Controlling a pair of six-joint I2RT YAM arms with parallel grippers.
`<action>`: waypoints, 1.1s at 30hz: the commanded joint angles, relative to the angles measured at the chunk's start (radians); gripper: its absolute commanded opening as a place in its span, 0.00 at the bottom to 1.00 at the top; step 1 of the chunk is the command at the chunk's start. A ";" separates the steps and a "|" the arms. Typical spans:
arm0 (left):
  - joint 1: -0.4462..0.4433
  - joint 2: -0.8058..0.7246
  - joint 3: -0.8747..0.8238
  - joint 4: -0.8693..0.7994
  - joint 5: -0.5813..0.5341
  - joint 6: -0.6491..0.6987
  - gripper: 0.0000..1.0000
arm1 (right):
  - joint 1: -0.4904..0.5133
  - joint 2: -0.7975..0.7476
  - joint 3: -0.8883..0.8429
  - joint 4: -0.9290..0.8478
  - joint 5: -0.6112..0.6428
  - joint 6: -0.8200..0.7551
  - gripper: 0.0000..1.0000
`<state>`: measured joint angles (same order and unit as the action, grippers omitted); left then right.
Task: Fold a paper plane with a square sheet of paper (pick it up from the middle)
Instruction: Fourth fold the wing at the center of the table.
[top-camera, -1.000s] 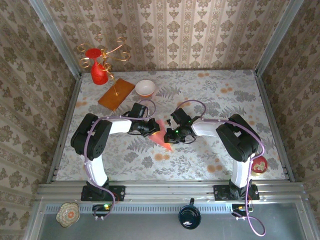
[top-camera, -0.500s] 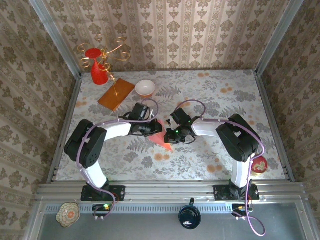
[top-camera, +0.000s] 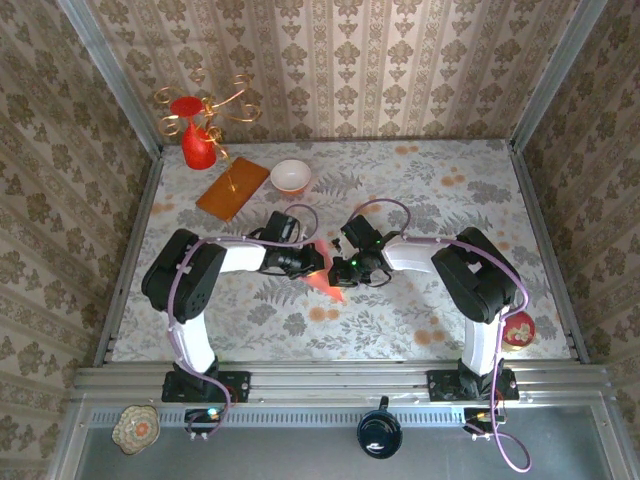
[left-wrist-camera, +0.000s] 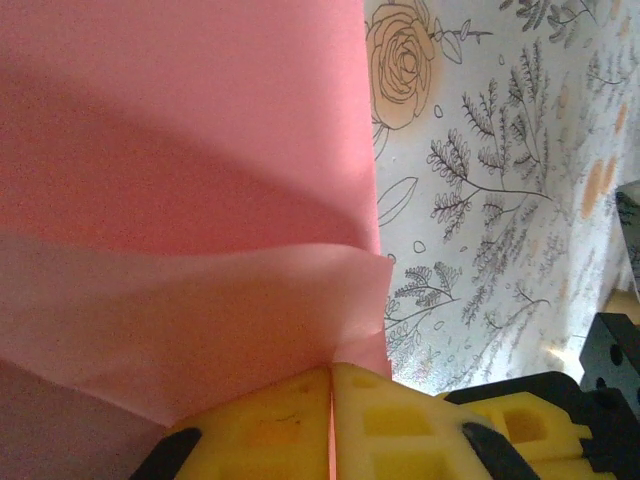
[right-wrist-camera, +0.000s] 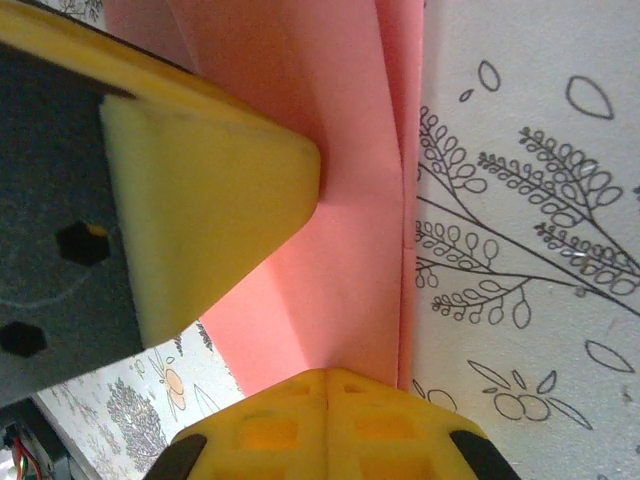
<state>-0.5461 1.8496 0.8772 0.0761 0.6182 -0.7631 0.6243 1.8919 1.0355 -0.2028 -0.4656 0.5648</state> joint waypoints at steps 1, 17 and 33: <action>0.058 0.044 -0.005 0.011 -0.028 0.029 0.11 | -0.009 0.081 -0.042 -0.221 0.139 -0.062 0.06; 0.279 0.038 0.136 -0.152 -0.139 0.164 0.10 | -0.023 0.080 -0.050 -0.238 0.152 -0.085 0.06; 0.051 -0.170 0.026 -0.087 -0.145 0.054 0.10 | -0.024 0.058 -0.044 -0.168 0.080 -0.056 0.07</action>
<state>-0.4671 1.6417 0.9298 -0.0284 0.4419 -0.6701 0.6159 1.8961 1.0439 -0.2153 -0.4759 0.5037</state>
